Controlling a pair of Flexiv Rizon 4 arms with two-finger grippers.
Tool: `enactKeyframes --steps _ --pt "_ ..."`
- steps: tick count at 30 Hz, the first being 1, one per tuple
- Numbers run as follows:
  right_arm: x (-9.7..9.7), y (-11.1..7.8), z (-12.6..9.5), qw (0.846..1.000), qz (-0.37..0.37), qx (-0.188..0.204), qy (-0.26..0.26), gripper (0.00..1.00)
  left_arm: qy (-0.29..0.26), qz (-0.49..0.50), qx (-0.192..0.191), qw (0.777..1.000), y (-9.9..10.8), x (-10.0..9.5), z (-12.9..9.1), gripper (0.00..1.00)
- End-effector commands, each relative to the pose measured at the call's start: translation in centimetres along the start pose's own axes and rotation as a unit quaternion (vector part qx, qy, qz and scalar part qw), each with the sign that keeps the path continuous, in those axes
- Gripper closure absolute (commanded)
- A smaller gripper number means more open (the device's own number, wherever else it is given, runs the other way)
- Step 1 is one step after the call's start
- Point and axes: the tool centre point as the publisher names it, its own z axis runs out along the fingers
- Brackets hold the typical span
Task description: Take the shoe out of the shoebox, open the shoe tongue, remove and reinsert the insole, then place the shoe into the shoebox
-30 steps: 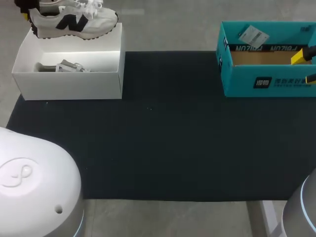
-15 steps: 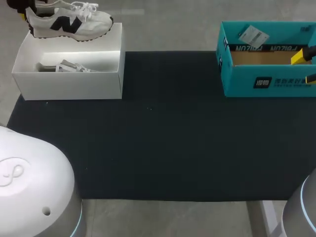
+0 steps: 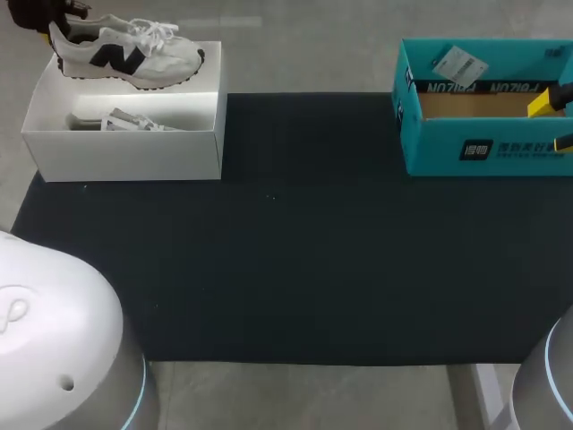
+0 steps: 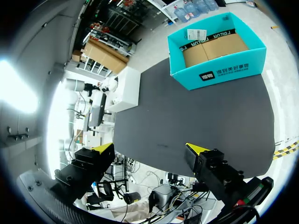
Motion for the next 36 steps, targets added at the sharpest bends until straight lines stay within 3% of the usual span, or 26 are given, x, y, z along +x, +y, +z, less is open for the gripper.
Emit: enactKeyframes --steps 1,25,36 --pt "0.0 -0.1 0.0 1.0 0.0 0.0 -0.002 0.0 -0.008 0.002 -0.01 1.0 0.2 -0.3 1.9 1.0" --pt "0.0 -0.1 0.0 1.0 0.0 0.0 -0.002 0.0 -0.016 0.01 0.009 1.0 2.7 0.4 10.4 1.0" --pt "0.0 -0.1 0.0 1.0 0.0 0.0 -0.002 0.0 -0.014 0.009 0.035 0.999 2.3 -0.4 13.6 1.0"
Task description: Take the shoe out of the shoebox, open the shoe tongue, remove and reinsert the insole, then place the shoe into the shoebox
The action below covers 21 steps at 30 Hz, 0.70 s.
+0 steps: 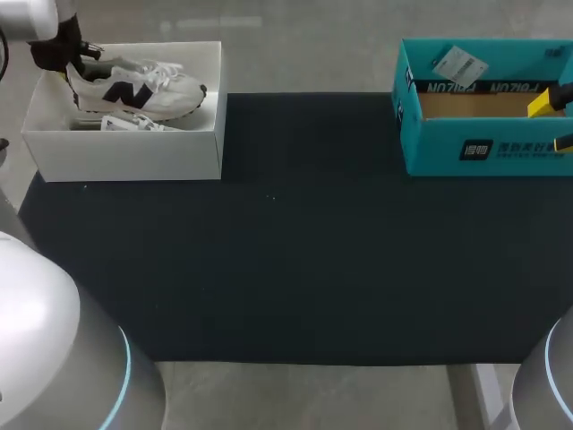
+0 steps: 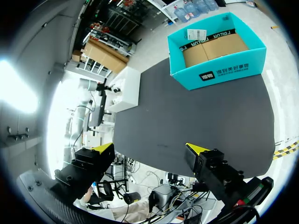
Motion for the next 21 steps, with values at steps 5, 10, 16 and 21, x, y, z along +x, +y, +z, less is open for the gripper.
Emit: enactKeyframes --steps 5,10,16,21 --pt "0.0 -0.1 0.0 1.0 0.0 0.0 -0.002 0.0 -0.007 0.001 0.033 0.999 0.8 -0.2 2.8 1.0" --pt "0.0 -0.1 0.0 1.0 0.0 0.0 -0.002 0.0 -0.013 0.009 0.056 0.998 0.4 -0.3 4.5 1.0" --pt "0.0 -0.1 0.0 1.0 0.0 0.0 -0.002 0.0 -0.011 0.015 0.077 0.997 -0.4 -0.4 5.6 1.0" --pt "0.0 -0.1 0.0 1.0 0.0 0.0 -0.002 0.0 -0.014 0.016 0.085 0.996 -0.6 -0.5 5.8 0.1"
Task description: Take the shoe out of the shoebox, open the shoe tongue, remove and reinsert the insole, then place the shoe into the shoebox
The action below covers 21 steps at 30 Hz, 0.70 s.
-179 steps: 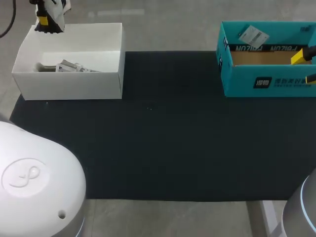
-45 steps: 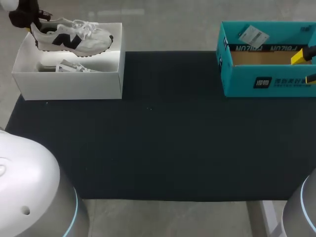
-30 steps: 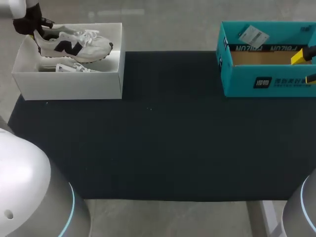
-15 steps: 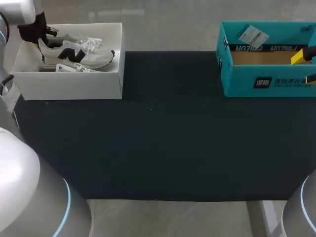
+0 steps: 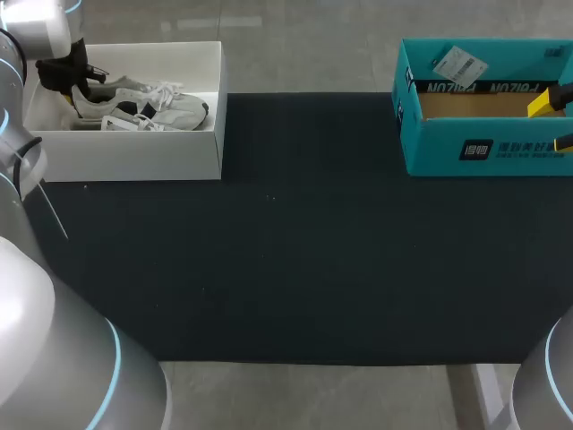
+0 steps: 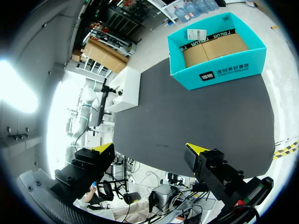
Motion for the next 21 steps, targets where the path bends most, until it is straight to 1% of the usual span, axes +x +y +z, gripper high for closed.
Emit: enactKeyframes --steps 1,4,6,7,8,11,13,14,15,19,21 --pt "0.0 -0.1 0.0 1.0 0.0 0.0 -0.002 0.0 -0.007 0.002 0.044 0.999 1.6 0.5 0.2 0.0" --pt "0.0 -0.1 0.0 1.0 0.0 0.0 -0.002 0.0 -0.011 0.002 0.034 0.999 1.8 0.3 -1.1 0.0" --pt "0.0 -0.1 0.0 1.0 0.0 0.0 -0.002 0.0 -0.023 -0.009 0.027 0.999 1.9 0.2 -2.2 0.0" --pt "0.0 -0.1 0.0 1.0 0.0 0.0 -0.002 0.0 -0.012 -0.02 0.027 0.999 1.9 0.2 -2.8 0.0" --pt "0.0 -0.1 0.0 1.0 0.0 0.0 -0.002 0.0 -0.025 -0.027 0.019 0.999 1.8 0.2 -3.6 0.0" --pt "0.0 -0.1 0.0 1.0 0.0 0.0 -0.002 0.0 -0.028 -0.044 0.008 0.999 1.3 -0.2 -6.4 0.0" --pt "0.0 -0.1 0.0 1.0 0.0 0.0 -0.002 0.0 -0.033 -0.045 -0.001 0.998 0.7 -0.6 -7.9 0.0" --pt "0.0 -0.1 0.0 1.0 0.0 0.0 -0.002 0.0 -0.032 -0.045 0.001 0.998 0.3 -0.9 -8.4 0.0" --pt "0.0 -0.1 0.0 1.0 0.0 0.0 -0.002 0.0 -0.038 -0.039 -0.006 0.998 -0.1 -1.2 -8.9 0.0" --pt "0.0 -0.1 0.0 1.0 0.0 0.0 -0.002 0.0 -0.048 -0.033 -0.011 0.998 -1.6 -2.0 -9.8 0.0" --pt "0.0 -0.1 0.0 1.0 0.0 0.0 -0.002 0.0 -0.052 -0.038 -0.024 0.998 -2.7 -2.3 -10.6 0.0"
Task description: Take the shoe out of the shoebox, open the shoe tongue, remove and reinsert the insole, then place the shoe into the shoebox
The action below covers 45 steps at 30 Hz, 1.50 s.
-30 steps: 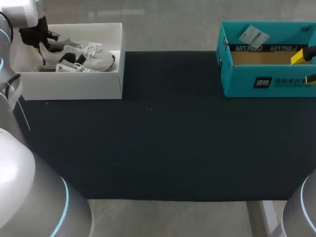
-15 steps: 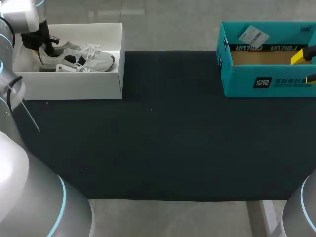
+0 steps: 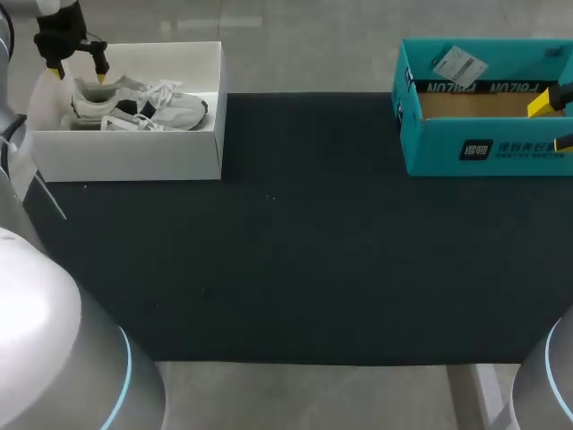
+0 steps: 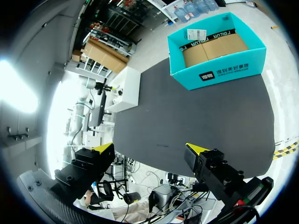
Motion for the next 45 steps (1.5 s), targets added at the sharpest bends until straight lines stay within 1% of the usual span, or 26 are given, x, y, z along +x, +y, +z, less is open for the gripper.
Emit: enactKeyframes --steps 1,5,8,12,14,16,24,28,31,33,41,45 --pt "0.0 -0.1 0.0 1.0 0.0 0.0 -0.002 0.0 0.003 -0.003 -0.043 0.999 -3.8 -0.6 -3.1 0.0" --pt "0.0 -0.1 0.0 1.0 0.0 0.0 -0.002 0.0 0.001 -0.016 -0.065 0.998 -5.7 -0.5 -4.3 0.0" --pt "0.0 -0.1 0.0 1.0 0.0 0.0 -0.002 0.0 -0.003 -0.015 -0.072 0.997 -7.4 -0.3 -4.9 0.0" --pt "0.0 -0.1 0.0 1.0 0.0 0.0 -0.002 0.0 0.016 -0.002 -0.089 0.996 -9.7 -0.3 -5.2 0.0" --pt "0.0 -0.1 0.0 1.0 0.0 0.0 -0.002 0.0 0.018 0.003 -0.096 0.995 -10.8 -0.2 -5.2 0.0" --pt "0.0 -0.1 0.0 1.0 0.0 0.0 -0.002 0.0 0.02 0.004 -0.095 0.995 -11.8 0.0 -5.0 0.0" --pt "0.0 -0.1 0.0 1.0 0.0 0.0 -0.002 0.0 0.018 -0.018 -0.092 0.995 -14.4 0.3 -3.7 0.0" --pt "0.0 -0.1 0.0 1.0 0.0 0.0 -0.002 0.0 0.016 -0.01 -0.085 0.996 -15.2 0.0 -3.0 0.0" --pt "0.0 -0.1 0.0 1.0 0.0 0.0 -0.002 0.0 0.024 -0.011 -0.085 0.996 -15.4 -0.3 -2.6 0.0" --pt "0.0 -0.1 0.0 1.0 0.0 0.0 -0.002 0.0 0.032 -0.015 -0.086 0.996 -15.4 -0.4 -2.4 0.0" --pt "0.0 -0.1 0.0 1.0 0.0 0.0 -0.002 0.0 0.026 -0.036 -0.081 0.996 -15.0 -0.5 -1.7 0.0" --pt "0.0 -0.1 0.0 1.0 0.0 0.0 -0.002 0.0 0.028 -0.049 -0.067 0.996 -14.6 -0.6 -1.0 0.0"
